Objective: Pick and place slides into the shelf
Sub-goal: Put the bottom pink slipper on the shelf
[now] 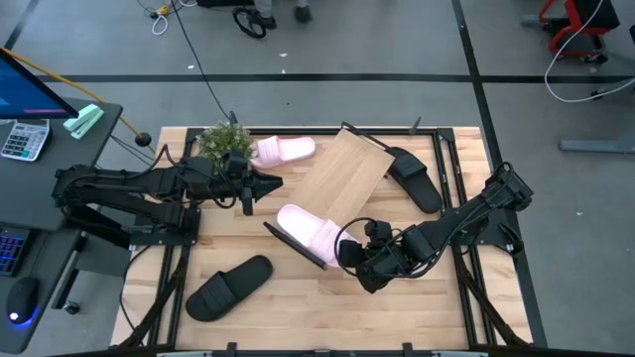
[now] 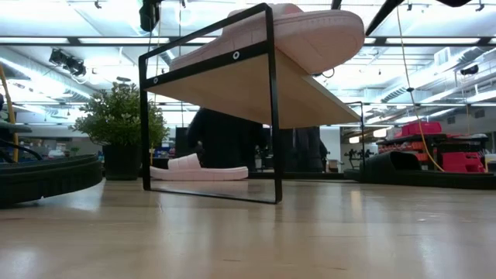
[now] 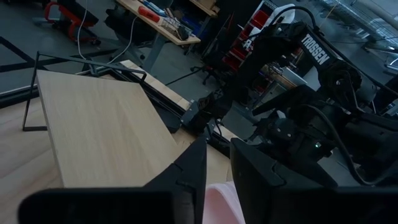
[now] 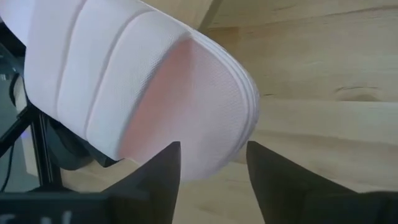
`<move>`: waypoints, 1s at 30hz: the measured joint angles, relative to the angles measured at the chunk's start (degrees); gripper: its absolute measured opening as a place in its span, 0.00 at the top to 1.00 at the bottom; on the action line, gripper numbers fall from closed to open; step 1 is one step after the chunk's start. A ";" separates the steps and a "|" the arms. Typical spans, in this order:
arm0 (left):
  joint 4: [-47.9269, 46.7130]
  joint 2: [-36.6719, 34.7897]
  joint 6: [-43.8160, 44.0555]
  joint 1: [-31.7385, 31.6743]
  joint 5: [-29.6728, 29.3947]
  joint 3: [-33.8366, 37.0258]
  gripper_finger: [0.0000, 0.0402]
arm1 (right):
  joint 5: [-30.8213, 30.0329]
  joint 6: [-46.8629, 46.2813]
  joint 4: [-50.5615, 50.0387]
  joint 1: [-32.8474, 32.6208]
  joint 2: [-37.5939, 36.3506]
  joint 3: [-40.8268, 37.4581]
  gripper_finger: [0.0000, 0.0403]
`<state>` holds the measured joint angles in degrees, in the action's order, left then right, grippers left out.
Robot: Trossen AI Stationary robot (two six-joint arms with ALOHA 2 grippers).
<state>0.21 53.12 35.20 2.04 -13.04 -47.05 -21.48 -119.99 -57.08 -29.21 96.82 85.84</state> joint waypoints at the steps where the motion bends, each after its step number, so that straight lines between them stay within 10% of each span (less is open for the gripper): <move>1: 0.00 0.00 -0.02 0.02 -0.05 0.00 0.80 | -0.01 0.40 0.00 -0.14 0.00 0.00 0.53; 18: 0.00 0.13 -0.46 0.02 -0.85 0.00 0.79 | -0.67 -0.13 -2.72 -0.16 0.00 0.00 0.68; 30: 0.02 0.13 -0.48 0.02 -0.85 0.00 0.79 | -0.03 -5.77 -0.22 -0.20 -0.02 -3.07 0.49</move>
<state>0.23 53.25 34.72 2.07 -13.89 -47.05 -21.51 -125.75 -57.30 -29.41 96.79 82.77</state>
